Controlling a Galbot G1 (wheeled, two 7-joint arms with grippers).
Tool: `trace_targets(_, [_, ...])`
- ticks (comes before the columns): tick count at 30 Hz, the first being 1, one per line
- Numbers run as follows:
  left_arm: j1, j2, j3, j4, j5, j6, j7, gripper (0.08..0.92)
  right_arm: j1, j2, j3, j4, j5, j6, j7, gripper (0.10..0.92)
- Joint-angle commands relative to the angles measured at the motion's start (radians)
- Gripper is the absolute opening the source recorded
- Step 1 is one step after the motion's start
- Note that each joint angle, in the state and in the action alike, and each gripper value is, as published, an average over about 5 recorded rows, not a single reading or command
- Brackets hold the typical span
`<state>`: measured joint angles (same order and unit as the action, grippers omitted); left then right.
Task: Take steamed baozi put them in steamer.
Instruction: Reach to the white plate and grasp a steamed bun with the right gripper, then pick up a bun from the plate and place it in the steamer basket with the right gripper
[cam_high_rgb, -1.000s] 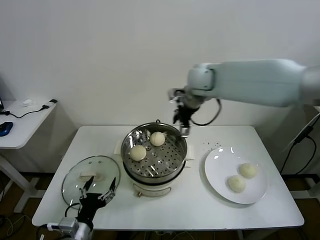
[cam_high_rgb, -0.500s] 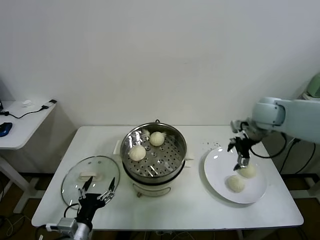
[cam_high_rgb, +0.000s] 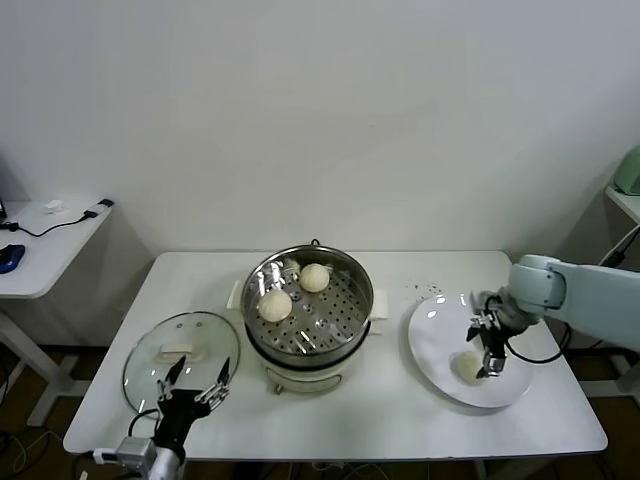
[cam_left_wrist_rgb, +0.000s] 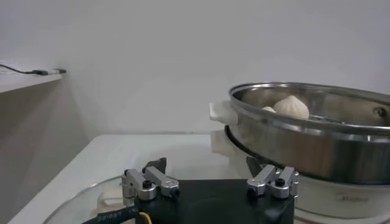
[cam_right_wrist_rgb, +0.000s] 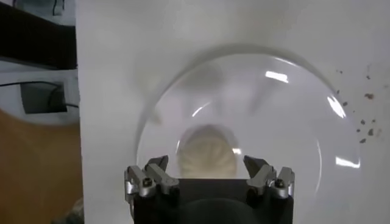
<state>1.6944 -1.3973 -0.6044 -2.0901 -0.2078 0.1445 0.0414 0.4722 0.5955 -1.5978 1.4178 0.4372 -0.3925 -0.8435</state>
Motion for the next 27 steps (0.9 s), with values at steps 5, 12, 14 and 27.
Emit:
trace_targets(5, [-0.001, 0.003, 0.0, 0.007, -0.001, -0.001, 0.002, 0.823, -0.123, 0.008, 0.093, -0.057, -0.046, -0.012, 0.02, 0.823])
trace_targets(12, [-0.004, 0.004, 0.001, 0.011, -0.002, -0.001, 0.003, 0.823, -0.122, 0.009, 0.086, -0.054, -0.046, -0.017, 0.015, 0.787])
trace_targets(14, [-0.004, 0.003, 0.002, 0.01, -0.002, 0.0, 0.003, 0.823, -0.12, 0.007, 0.083, -0.055, -0.052, -0.018, 0.016, 0.755])
trace_targets(27, [0.002, 0.003, 0.004, -0.003, 0.0, 0.002, 0.003, 0.823, -0.035, -0.005, 0.062, -0.01, -0.052, -0.008, -0.009, 0.639])
